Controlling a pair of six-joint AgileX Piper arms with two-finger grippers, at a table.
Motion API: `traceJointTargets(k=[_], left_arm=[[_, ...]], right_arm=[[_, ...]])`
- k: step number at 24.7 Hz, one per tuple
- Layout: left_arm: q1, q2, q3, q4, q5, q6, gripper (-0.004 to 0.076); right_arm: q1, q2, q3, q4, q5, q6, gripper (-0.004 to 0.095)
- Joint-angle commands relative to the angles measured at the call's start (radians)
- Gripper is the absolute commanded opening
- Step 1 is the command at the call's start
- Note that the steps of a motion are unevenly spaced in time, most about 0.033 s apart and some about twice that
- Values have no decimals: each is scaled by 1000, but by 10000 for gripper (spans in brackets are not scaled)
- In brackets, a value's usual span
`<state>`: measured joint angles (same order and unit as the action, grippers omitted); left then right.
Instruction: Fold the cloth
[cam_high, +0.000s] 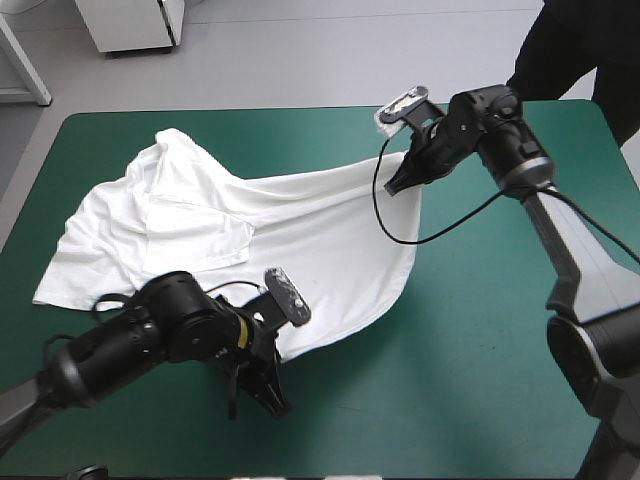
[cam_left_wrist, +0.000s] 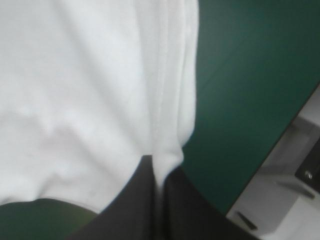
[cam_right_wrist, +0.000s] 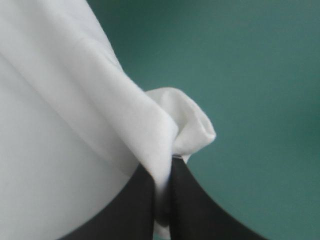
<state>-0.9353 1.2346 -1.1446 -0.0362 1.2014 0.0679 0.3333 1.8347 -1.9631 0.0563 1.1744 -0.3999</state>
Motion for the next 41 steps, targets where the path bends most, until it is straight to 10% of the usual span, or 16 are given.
traceJointTargets(k=[1,18,27,34,41], left_arm=[[-8,-108,-181,52,84,-47,-22],[-8,-169,-888,393,23,-28,-22],[-8,-169,-1058,412,-409,149,-22],[-8,-159,-1088,495,-509,149,-22],[-8,-17,-1088,1074,-411,-105,-22]], right_arm=[[-30,-200,-25,-56,-27,32,-13],[-50,-774,-25,-114,-239,114,-13],[-50,-921,-45,-197,-689,113,-13],[-50,-885,-111,-236,-697,137,-13],[-50,-698,-111,-427,-670,270,-13]])
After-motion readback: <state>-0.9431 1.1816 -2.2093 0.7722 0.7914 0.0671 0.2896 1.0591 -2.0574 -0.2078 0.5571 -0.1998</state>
